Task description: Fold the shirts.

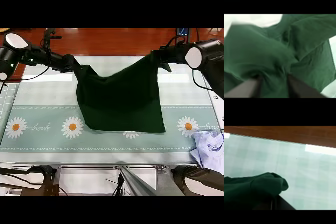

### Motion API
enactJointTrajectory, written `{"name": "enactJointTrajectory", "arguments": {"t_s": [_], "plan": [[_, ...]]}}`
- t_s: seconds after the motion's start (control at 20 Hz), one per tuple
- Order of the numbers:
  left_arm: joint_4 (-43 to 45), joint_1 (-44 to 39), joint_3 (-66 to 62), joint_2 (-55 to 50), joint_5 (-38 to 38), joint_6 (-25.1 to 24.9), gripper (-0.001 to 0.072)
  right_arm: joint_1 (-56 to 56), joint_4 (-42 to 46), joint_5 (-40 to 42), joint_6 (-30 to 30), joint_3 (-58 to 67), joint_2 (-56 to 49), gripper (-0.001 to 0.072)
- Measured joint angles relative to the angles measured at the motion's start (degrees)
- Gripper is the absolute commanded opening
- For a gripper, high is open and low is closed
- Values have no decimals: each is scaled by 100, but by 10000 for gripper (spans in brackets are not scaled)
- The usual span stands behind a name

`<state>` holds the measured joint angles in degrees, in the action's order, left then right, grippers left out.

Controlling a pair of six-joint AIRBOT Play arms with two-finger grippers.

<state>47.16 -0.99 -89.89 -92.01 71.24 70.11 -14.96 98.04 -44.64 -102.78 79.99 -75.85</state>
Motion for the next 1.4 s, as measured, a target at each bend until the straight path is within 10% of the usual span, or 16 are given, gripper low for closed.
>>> {"name": "enactJointTrajectory", "arguments": {"t_s": [0.5, 1.25, 1.35, 1.4], "plan": [[719, 1180, 614, 446, 2109, 837, 571, 850, -127, -767, 114, 0, 426, 20], [-424, -994, 2889, 63, 175, 354, 616, 953, -256, -894, 138, 0, 457, 21], [-673, -1161, 2903, -168, 63, 308, 593, 953, -258, -894, 146, 0, 457, 21], [-831, -1220, 2905, -267, 42, 289, 469, 953, -260, -894, 155, 0, 457, 20]]}}
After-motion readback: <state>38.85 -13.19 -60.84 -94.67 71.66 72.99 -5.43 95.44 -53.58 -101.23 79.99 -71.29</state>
